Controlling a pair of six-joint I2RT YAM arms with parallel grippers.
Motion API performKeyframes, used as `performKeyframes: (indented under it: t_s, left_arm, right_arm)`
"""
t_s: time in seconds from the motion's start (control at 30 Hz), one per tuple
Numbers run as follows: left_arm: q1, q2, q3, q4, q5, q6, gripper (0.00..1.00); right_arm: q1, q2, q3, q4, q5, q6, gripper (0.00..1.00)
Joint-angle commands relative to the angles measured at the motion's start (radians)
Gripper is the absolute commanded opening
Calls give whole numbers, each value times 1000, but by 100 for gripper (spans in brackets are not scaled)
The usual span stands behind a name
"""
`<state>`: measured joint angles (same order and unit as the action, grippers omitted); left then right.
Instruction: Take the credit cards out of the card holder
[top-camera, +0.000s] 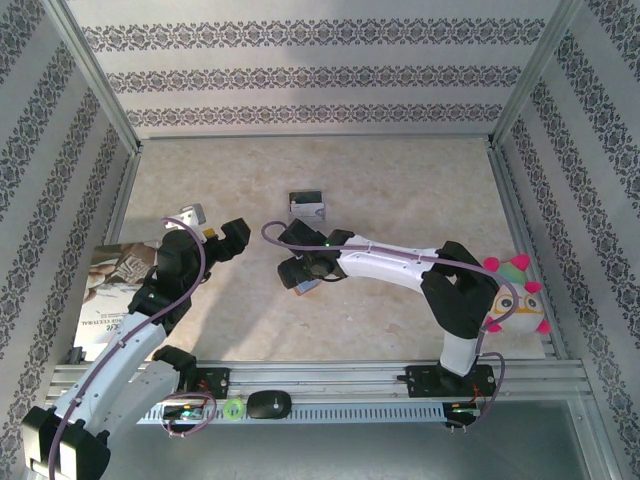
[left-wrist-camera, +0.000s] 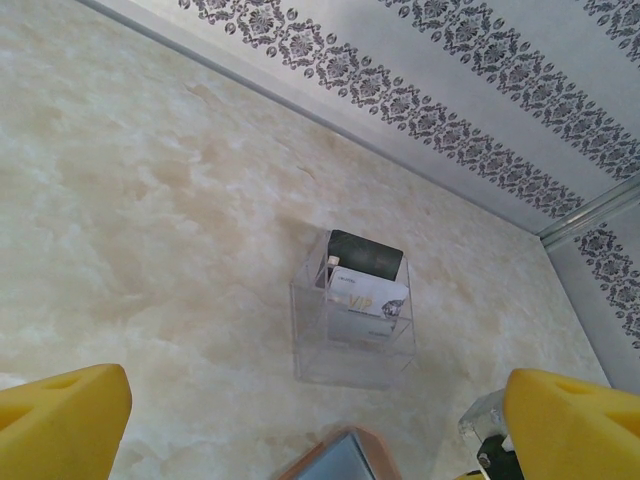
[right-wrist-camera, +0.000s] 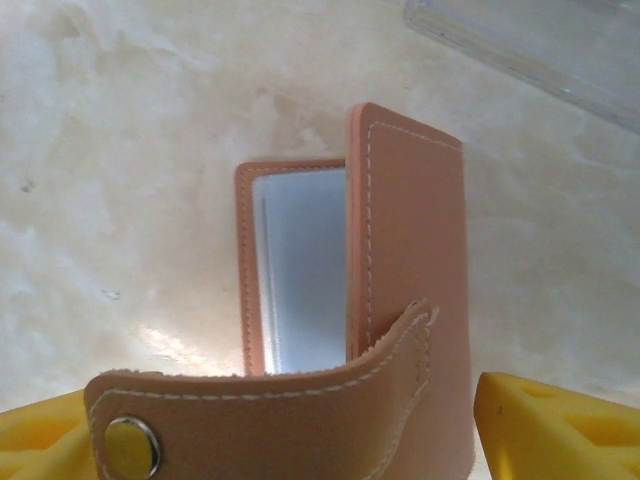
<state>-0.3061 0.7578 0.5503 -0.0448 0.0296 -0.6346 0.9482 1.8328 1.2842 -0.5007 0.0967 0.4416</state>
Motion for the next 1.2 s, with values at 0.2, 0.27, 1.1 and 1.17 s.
performKeyframes:
  t_s: [0.2, 0.27, 1.1, 1.17]
  left_arm:
    - [16, 16, 0, 27, 61, 26, 93]
    - [17, 38, 6, 42, 108, 35, 88]
    - [-225, 541, 21, 183, 190, -9, 60]
    - [-236, 573, 30, 183, 187, -2, 58]
  right_arm:
    - [14, 36, 22, -67, 173, 2, 52]
    - [-5, 15, -6, -49, 146, 23, 37]
    - [-246, -97, -417, 332, -211, 359, 9]
    - [-249, -89, -419, 336, -215, 361, 10]
